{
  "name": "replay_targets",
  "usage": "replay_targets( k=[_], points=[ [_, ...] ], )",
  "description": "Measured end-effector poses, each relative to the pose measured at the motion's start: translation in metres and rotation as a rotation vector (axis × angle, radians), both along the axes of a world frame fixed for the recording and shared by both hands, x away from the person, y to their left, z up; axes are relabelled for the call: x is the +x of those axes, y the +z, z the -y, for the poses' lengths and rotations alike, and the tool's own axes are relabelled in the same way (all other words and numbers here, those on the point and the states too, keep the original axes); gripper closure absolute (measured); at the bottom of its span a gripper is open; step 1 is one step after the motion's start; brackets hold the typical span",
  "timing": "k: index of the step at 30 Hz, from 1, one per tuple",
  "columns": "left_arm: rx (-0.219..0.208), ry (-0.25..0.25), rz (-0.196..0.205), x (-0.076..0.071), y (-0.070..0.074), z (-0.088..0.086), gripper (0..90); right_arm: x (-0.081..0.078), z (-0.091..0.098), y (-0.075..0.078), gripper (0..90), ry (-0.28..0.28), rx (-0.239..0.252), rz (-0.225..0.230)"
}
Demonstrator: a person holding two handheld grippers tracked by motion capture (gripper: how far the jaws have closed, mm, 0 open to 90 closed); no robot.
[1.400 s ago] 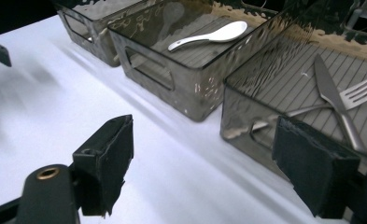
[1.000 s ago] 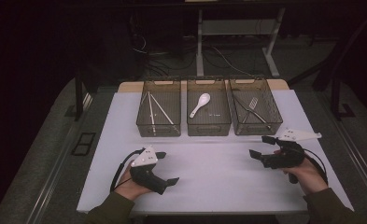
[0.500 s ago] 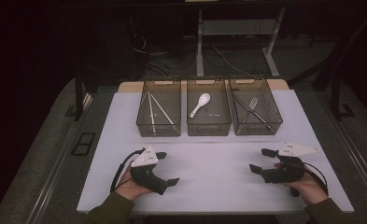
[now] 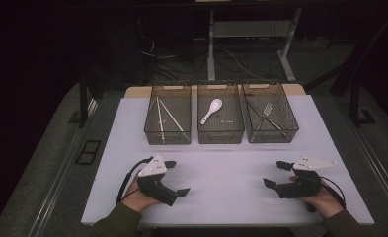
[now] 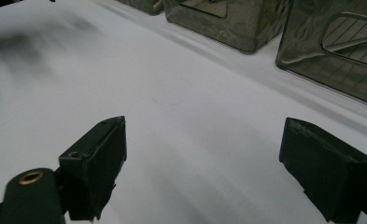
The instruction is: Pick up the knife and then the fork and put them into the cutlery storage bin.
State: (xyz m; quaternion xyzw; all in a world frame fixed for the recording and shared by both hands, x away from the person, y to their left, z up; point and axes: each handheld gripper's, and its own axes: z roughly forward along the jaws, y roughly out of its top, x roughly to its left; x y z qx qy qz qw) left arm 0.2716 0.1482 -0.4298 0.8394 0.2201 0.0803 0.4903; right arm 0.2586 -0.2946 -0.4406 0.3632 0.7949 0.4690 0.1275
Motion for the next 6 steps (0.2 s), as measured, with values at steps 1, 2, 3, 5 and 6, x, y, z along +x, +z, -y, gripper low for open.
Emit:
replay_targets(
  k=[1, 2, 3, 5, 6],
  points=[
    [-0.001, 0.0, 0.0, -0.0001, 0.0, -0.0001, 0.0, 0.0, 0.0002, 0.0003, 15.0, -0.001, 0.003, 0.0],
    [-0.001, 0.0, 0.001, -0.0001, 0.0001, -0.0001, 0.0, 0.0, 0.0005, 0.0004, 15.0, -0.001, 0.004, 0.003],
    [-0.001, 0.0, 0.003, 0.0, 0.0001, -0.0001, 0.0, 0.0, 0.0007, 0.0006, 15.0, -0.001, 0.004, 0.004],
    [-0.001, 0.0, 0.003, 0.0, 0.0002, 0.0, 0.0, -0.0001, 0.0009, 0.001, 15.0, -0.002, 0.007, 0.002],
    [0.0, 0.0, 0.004, 0.0, 0.0002, 0.0001, 0.0, -0.0003, 0.0008, 0.0011, 15.0, -0.002, 0.009, 0.002]
  ],
)
